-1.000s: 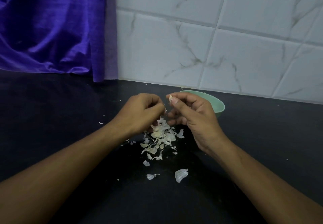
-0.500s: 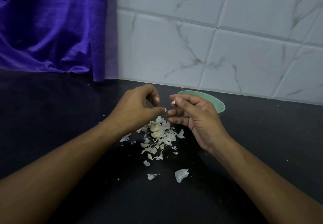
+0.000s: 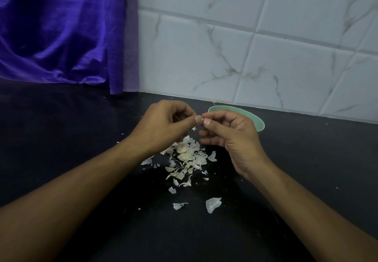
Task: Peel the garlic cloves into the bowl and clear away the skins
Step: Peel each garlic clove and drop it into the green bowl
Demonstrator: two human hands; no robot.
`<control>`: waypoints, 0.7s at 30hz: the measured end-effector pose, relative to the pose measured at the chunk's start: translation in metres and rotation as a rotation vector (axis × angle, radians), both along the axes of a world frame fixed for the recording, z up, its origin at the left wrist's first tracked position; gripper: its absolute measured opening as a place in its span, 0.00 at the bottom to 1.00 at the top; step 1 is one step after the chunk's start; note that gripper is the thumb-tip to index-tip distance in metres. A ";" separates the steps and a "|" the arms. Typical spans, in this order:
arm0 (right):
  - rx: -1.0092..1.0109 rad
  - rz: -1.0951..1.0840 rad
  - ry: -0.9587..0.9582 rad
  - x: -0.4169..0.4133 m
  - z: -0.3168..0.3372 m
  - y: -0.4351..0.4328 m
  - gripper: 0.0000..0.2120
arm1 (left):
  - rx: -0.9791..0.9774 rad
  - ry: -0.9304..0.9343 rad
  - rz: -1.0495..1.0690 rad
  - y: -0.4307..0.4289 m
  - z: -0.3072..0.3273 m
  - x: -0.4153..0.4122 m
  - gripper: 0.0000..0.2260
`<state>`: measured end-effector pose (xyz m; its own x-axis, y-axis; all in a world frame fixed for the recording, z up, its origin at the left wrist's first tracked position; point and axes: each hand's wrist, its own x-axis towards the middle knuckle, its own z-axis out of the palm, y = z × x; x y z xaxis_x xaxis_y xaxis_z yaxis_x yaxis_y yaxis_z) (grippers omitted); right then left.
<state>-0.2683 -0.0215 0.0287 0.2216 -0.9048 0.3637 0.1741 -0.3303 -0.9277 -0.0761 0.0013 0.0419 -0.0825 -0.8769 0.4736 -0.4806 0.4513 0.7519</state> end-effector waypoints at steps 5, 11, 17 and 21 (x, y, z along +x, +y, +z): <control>-0.027 -0.040 0.069 0.000 -0.002 0.001 0.05 | 0.020 0.001 0.026 -0.002 -0.002 0.001 0.04; -0.037 -0.032 0.083 0.001 -0.001 0.003 0.06 | 0.092 0.073 -0.012 -0.005 -0.002 0.001 0.06; -0.046 -0.018 0.081 0.001 0.001 0.005 0.05 | 0.234 0.201 -0.148 -0.006 -0.003 0.003 0.10; -0.033 0.012 0.061 0.001 0.002 0.006 0.05 | 0.317 0.294 -0.204 -0.004 -0.005 -0.002 0.12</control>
<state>-0.2673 -0.0160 0.0303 0.2554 -0.8894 0.3790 0.1214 -0.3594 -0.9252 -0.0777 -0.0032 0.0366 -0.1708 -0.9616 0.2149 -0.1516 0.2412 0.9586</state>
